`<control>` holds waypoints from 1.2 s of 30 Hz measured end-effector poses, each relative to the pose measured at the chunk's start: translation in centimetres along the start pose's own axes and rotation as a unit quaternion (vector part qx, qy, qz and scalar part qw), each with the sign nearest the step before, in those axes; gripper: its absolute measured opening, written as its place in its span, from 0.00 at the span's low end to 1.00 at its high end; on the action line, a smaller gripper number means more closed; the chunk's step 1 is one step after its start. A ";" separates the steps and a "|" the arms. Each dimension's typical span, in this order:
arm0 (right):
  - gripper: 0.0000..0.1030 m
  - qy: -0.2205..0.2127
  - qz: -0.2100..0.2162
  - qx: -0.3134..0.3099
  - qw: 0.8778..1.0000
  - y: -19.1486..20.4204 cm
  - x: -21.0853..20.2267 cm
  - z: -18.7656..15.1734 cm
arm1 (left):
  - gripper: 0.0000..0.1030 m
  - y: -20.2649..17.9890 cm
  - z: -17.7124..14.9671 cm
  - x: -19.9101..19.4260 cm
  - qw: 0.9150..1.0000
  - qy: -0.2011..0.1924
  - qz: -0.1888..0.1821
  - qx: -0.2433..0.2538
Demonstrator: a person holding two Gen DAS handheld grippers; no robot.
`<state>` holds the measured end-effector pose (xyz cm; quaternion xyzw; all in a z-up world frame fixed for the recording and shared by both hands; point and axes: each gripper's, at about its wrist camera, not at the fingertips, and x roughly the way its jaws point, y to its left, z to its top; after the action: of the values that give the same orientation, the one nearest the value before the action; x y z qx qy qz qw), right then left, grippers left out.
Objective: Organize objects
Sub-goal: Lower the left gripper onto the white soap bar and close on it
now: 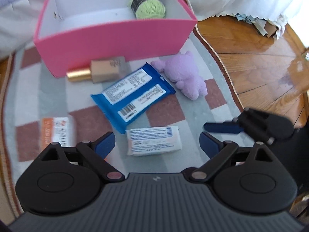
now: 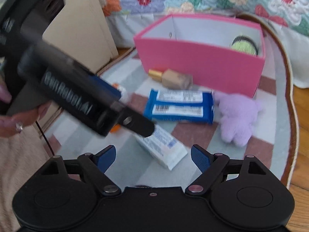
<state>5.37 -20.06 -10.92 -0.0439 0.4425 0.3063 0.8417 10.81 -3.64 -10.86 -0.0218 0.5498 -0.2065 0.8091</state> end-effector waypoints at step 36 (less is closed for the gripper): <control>0.45 0.014 -0.096 0.011 0.995 0.4 3.3 -1.4 | 0.39 1.8 -3.1 4.4 0.991 -0.001 -0.011 -0.135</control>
<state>5.48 -18.66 -14.23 -0.0810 0.4510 0.2188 0.8615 9.94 -2.97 -16.42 -0.1375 0.5713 -0.1392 0.7971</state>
